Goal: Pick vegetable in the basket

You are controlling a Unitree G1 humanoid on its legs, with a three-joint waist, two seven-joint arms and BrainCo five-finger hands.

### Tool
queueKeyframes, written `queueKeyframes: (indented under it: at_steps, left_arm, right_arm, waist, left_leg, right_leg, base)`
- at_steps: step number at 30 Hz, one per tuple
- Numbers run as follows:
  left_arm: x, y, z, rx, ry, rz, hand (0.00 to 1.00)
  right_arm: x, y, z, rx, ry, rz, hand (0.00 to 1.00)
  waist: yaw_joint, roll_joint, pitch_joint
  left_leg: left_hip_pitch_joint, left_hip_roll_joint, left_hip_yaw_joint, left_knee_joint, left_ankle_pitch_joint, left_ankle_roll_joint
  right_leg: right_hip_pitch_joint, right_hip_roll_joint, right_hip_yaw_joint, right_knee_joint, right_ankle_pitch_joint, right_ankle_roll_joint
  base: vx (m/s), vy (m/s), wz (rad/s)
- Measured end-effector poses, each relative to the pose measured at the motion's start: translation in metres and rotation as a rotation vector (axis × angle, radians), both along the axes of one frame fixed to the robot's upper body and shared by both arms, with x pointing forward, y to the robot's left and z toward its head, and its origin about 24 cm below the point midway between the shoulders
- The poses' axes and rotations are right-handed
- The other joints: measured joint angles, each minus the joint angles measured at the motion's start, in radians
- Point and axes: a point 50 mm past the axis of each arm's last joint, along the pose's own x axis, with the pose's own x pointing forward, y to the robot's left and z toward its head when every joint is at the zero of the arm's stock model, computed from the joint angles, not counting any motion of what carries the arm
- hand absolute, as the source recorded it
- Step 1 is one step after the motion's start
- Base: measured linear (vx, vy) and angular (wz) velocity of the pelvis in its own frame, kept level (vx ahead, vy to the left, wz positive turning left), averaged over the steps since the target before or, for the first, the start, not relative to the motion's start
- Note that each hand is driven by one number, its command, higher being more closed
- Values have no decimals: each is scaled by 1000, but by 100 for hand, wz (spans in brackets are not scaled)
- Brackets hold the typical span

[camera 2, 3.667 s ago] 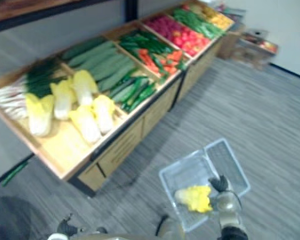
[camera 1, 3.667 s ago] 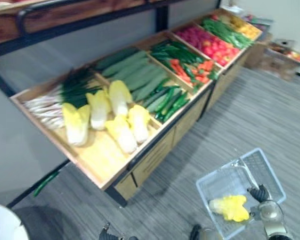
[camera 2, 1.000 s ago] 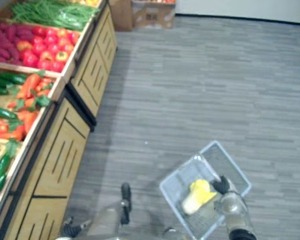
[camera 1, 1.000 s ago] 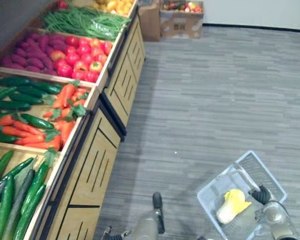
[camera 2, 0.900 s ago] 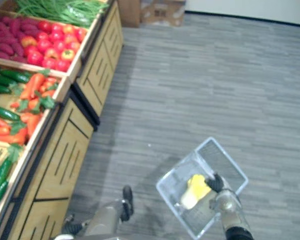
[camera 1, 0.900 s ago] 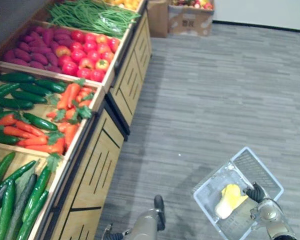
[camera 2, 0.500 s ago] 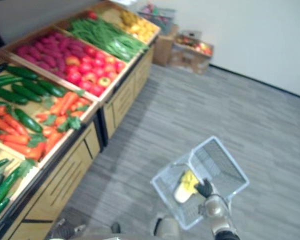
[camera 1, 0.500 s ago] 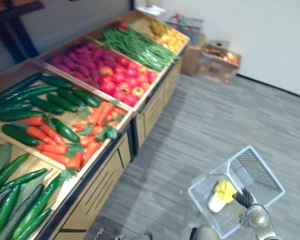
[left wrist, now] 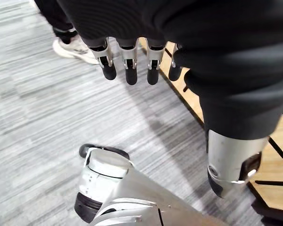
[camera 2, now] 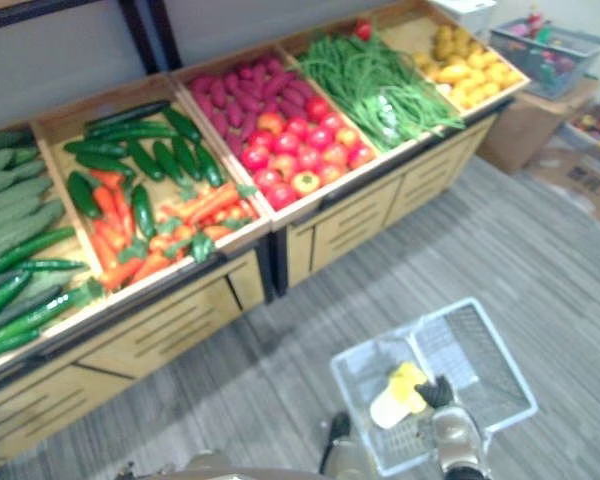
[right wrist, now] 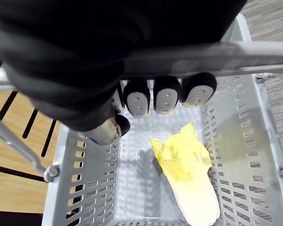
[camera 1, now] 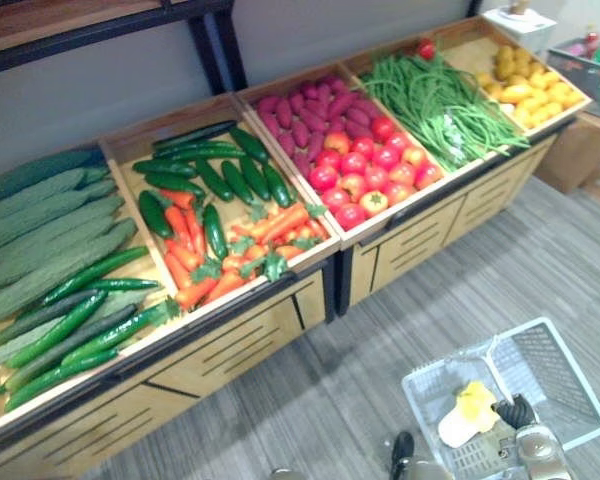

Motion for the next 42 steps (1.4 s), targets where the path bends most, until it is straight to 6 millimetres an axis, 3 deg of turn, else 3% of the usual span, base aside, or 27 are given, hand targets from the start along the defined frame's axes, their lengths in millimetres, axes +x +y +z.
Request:
queueKeyframes:
  at_steps: [1,5,11,18,19,30,37,42]
  left_arm:
    - [4,0,0,-3,-12,8,0]
    - [9,-3,1,-20,-41,37,0]
    - [14,-1,3,8,-48,4,0]
    - [30,-1,7,37,-80,-56,0]
    - [42,0,9,49,-83,-158,0]
    - [34,3,7,52,-59,-145,0]
    - [20,8,4,54,-7,-135,0]
    - [23,7,5,58,-6,-162,0]
  right_arm:
    - [-3,0,-2,2,12,-4,100]
    - [-6,-3,-1,-2,10,-12,100]
    - [-16,-2,-6,1,30,-24,100]
    - [-16,3,-7,19,8,-56,100]
    - [-26,11,-15,84,10,-123,100]
    - [-29,15,-18,96,20,-126,100]
    - [-46,18,-25,108,74,-130,100]
    - [-53,21,-29,112,103,-121,100]
  waist:
    - [0,-15,11]
    - [-12,9,9]
    - [-25,25,7]
    - [-30,32,21]
    - [-53,17,41]
    - [-50,6,30]
    - [-50,-25,-36]
    - [-52,-27,-53]
  left_leg:
    - [-11,7,67,5,53,3]
    - [9,43,321,-111,143,33]
    - [14,18,393,-274,207,38]
    - [10,-14,430,-319,207,37]
    - [57,-26,448,-308,111,34]
    - [100,-27,483,-310,98,37]
    - [148,-27,502,-325,87,35]
    - [146,-33,465,-339,95,38]
  right_leg:
    - [35,-6,-33,-19,-2,-4]
    - [86,3,-131,-80,-8,-13]
    - [86,2,-216,-127,5,7]
    - [74,-8,-203,-164,54,19]
    - [74,-23,-147,-142,72,36]
    - [89,-20,-108,-137,72,36]
    - [129,-13,-89,-152,73,38]
    - [143,-15,-117,-160,68,44]
  base:
    - [94,-281,86]
    - [40,-142,70]
    - [-38,37,50]
    - [-25,77,4]
    - [-10,22,-5]
    - [3,1,-8]
    - [13,5,-10]
    - [-8,-2,16]
